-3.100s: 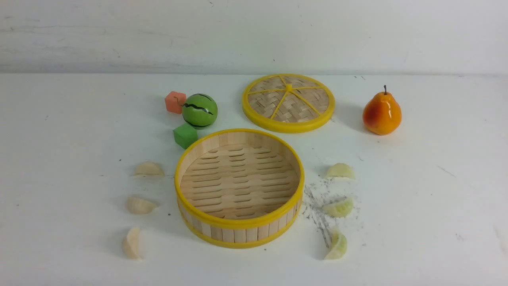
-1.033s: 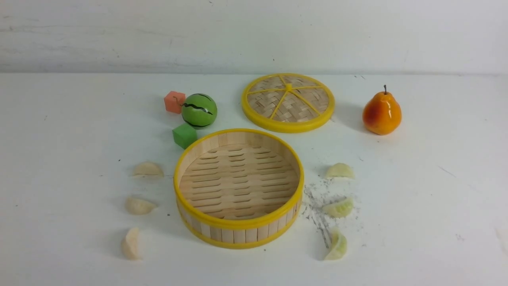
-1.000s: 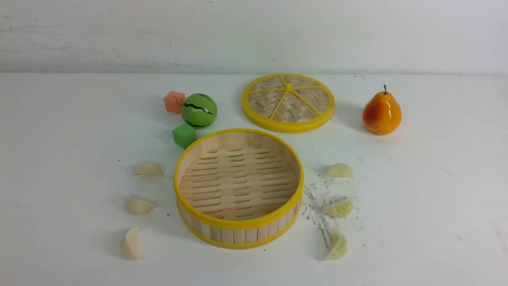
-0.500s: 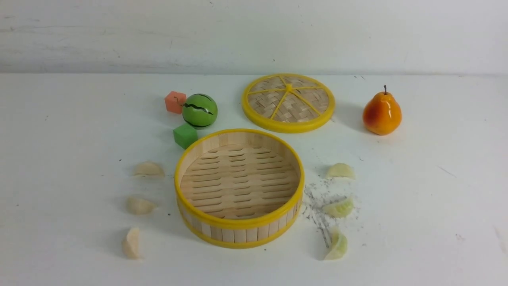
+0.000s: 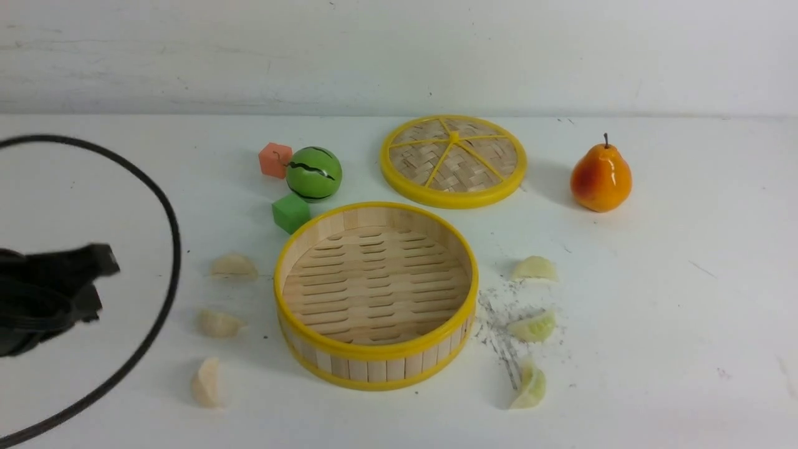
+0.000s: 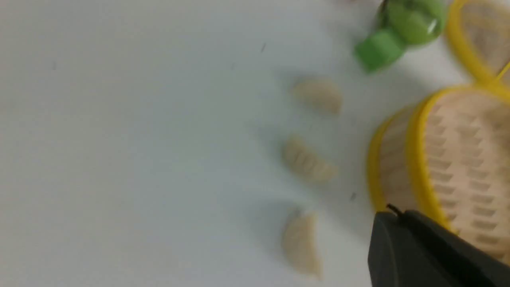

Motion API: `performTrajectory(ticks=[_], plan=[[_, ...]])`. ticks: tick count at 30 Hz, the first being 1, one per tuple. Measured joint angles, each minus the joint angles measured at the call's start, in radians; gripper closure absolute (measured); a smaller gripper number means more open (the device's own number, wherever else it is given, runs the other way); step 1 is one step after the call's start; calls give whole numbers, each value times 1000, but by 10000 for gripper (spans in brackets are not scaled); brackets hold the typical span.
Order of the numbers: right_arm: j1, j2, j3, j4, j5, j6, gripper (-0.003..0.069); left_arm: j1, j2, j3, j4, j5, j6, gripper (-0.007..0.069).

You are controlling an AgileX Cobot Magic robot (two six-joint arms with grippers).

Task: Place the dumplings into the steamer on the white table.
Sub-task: 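Reach for and grasp a dumpling on the table with the left gripper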

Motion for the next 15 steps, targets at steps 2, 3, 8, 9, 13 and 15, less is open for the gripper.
performTrajectory(ticks=[2, 3, 8, 9, 13, 15], plan=[[39, 65, -3, 103, 3, -83, 664, 0, 66, -40, -77, 129, 94, 638], [61, 90, -3, 150, 4, -133, 664, 0, 93, -52, -128, 176, 146, 638], [172, 192, -3, 352, 16, -392, 662, -1, 191, -68, -375, 305, 404, 638], [188, 210, -3, 382, 16, -432, 662, -1, 208, -73, -391, 308, 423, 638], [222, 265, -5, 434, 2, -509, 662, -24, 279, -121, -305, 309, 354, 638], [224, 282, -7, 444, -1, -517, 662, -57, 304, -144, -201, 306, 284, 638]])
